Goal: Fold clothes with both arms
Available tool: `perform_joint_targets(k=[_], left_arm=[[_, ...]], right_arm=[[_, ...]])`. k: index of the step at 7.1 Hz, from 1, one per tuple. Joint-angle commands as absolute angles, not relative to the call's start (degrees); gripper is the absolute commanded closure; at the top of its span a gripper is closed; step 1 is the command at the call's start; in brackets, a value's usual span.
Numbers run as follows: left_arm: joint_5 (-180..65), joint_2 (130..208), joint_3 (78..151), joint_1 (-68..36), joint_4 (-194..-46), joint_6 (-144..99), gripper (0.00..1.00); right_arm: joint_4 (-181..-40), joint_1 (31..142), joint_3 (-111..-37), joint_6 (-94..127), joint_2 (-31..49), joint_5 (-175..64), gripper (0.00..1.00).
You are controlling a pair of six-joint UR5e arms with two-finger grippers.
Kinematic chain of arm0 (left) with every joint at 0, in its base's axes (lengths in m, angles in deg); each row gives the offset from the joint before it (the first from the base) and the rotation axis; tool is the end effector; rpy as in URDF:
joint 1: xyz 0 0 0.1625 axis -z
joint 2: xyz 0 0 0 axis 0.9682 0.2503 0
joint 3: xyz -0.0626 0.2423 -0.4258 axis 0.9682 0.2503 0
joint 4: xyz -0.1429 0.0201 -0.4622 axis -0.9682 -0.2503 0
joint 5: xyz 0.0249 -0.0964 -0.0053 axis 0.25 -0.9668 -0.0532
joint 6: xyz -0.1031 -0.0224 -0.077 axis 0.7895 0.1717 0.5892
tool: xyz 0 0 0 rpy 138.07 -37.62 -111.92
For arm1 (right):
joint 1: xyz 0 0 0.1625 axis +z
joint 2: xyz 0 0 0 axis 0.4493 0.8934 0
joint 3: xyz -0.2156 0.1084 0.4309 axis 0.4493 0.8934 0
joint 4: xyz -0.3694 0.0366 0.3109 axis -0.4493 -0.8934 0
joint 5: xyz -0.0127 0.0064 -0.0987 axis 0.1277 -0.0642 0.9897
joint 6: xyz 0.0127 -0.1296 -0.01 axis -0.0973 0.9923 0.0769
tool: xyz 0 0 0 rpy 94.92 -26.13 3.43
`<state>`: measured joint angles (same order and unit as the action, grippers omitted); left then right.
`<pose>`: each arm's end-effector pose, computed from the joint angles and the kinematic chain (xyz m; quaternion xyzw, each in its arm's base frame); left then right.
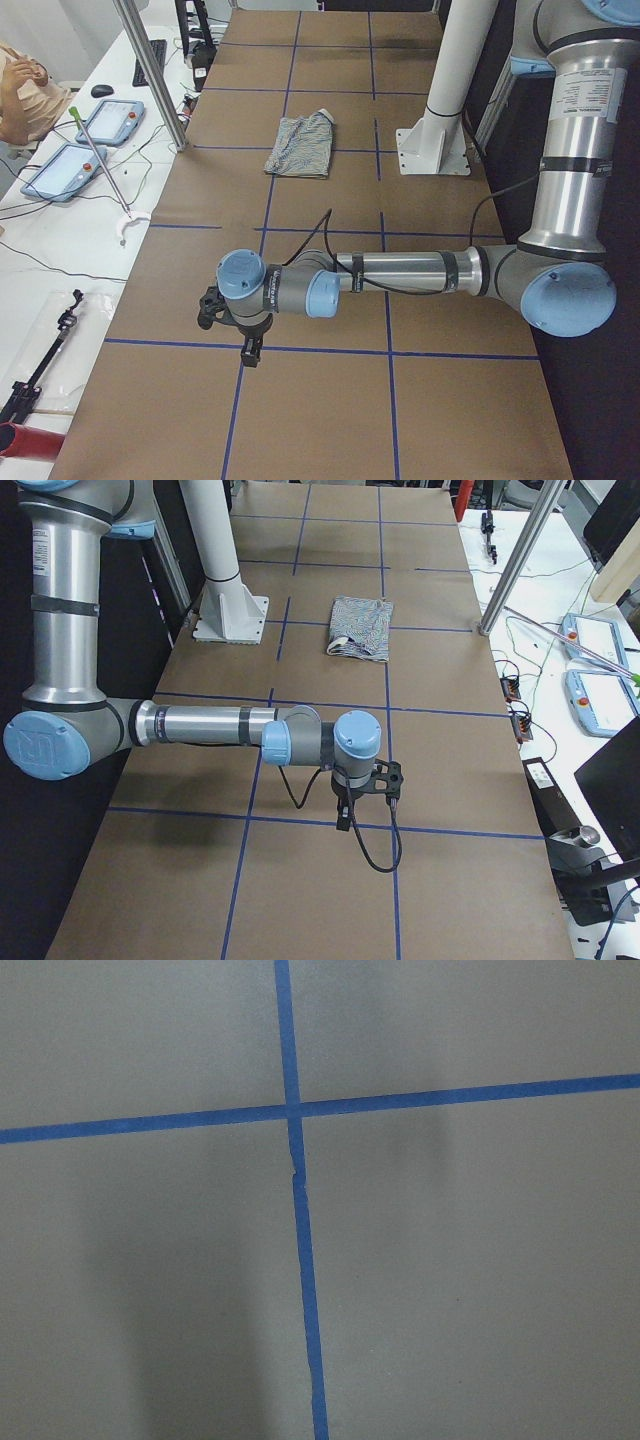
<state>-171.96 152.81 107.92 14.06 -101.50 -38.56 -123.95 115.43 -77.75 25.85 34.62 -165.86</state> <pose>-0.0351 -0.6010 0.7571 0.0458 0.3884 0.0327 0.9198 0.0322 -0.5213 0.7376 -0.0197 -0.3684 0.0459 0.9283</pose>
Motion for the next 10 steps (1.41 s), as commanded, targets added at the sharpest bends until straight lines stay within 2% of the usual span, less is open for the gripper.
perform_joint_targets(k=[1,10], left_arm=[[-171.95,152.72,107.91,14.06,-101.5,-38.48,0.0],[-171.87,152.63,107.56,14.06,-101.42,-38.3,0.0]], right_arm=[[-123.95,115.38,-77.75,26.03,34.62,-165.81,0.0],[-123.86,115.38,-76.96,26.12,34.88,-165.81,0.0]])
